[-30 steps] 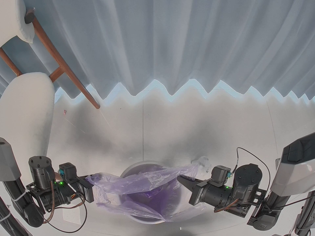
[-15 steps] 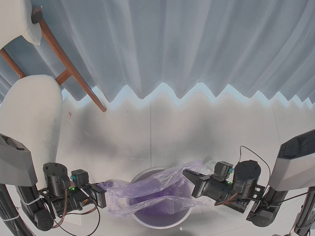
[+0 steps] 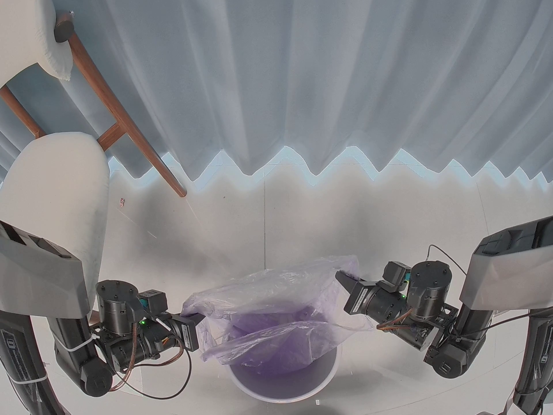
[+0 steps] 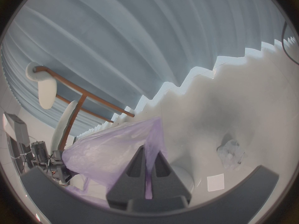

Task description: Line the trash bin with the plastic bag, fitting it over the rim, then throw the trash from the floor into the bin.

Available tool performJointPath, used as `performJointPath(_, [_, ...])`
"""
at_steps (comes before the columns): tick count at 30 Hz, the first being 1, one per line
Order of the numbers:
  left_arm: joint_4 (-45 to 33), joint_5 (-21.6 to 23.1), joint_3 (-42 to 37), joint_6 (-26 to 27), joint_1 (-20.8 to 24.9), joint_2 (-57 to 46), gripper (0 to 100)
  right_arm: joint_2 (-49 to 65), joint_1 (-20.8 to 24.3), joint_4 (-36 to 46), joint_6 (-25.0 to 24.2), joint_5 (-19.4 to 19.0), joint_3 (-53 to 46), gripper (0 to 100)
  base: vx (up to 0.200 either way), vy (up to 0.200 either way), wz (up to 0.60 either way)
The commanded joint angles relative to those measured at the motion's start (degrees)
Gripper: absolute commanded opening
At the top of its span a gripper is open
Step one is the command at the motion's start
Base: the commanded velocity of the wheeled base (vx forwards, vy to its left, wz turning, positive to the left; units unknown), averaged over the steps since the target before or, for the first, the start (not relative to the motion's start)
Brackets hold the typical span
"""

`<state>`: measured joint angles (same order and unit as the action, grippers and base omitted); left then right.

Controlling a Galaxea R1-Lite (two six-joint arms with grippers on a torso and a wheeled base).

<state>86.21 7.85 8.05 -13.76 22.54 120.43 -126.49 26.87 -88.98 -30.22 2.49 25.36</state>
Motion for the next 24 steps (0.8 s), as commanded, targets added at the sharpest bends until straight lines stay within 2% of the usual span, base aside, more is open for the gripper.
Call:
performJointPath(1, [0.01, -1.43, 3.12, -1.27, -0.04, 4.02, 0, -3.15, -2.43, -0.85, -0.37, 0.33, 3.21, 0, 0.000, 0.000, 0.00])
performJointPath(13, [0.01, -1.17, 5.23, -4.61, -0.13, 10.17, 0, -5.79, -3.23, -0.85, -1.77, 0.94, 4.44, 0, 0.000, 0.000, 0.00])
performJointPath(22, [0.01, -1.08, 5.93, -4.78, -1.10, 13.51, 0, -8.51, -5.77, -0.85, -1.68, 0.94, 5.05, 0, 0.000, 0.000, 0.00])
performJointPath(24, [0.01, -1.08, 6.81, -6.28, -1.01, 14.13, 0, -9.65, -6.74, -0.93, -1.68, 0.94, 5.93, 0, 0.000, 0.000, 0.00])
